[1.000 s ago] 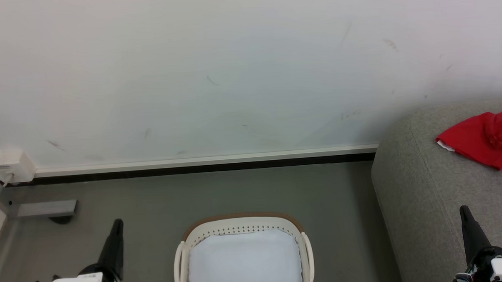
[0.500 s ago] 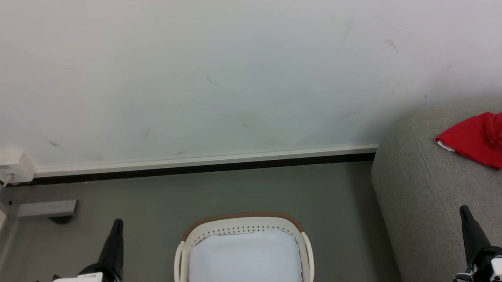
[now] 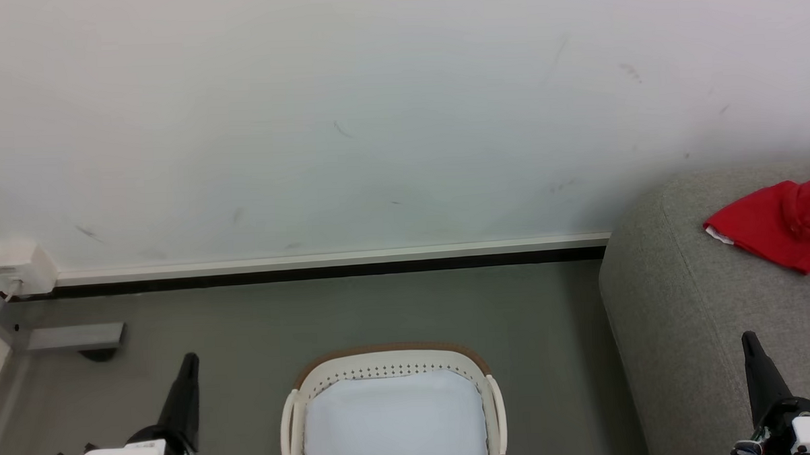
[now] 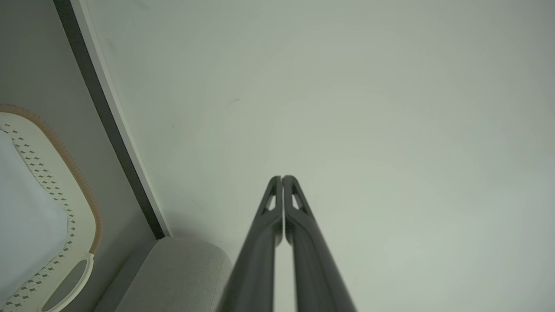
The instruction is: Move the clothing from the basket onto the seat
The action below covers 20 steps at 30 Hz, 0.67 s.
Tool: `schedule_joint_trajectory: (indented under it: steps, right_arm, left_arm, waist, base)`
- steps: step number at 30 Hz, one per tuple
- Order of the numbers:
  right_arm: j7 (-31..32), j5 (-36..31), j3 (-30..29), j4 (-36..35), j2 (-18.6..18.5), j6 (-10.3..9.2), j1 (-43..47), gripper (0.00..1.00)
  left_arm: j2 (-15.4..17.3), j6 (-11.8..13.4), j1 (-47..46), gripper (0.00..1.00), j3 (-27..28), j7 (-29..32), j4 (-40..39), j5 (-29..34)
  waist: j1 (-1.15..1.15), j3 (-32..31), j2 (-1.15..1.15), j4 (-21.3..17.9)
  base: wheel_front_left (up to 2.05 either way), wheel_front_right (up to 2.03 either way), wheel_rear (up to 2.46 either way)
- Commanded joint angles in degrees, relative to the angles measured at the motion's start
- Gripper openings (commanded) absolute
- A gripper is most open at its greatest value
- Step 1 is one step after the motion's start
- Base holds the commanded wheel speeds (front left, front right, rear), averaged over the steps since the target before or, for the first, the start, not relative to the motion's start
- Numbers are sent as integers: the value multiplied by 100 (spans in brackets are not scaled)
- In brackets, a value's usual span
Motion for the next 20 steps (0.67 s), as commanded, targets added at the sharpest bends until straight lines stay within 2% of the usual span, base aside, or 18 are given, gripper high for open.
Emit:
schedule_joint_trajectory:
  steps: [1, 20]
  right_arm:
    - [16, 7, -22, -26, -42, -12, -72, 0]
    - [16, 8, -22, -26, -42, -12, -72, 0]
  left_arm:
    - [42, -33, -53, 0, 8, 25, -16, -82]
    - [42, -29, -52, 0, 8, 25, -17, -82]
  waist:
    - [0, 0, 0, 0]
    - [0, 0, 0, 0]
  base:
    - [0, 0, 0]
    - [0, 0, 0]
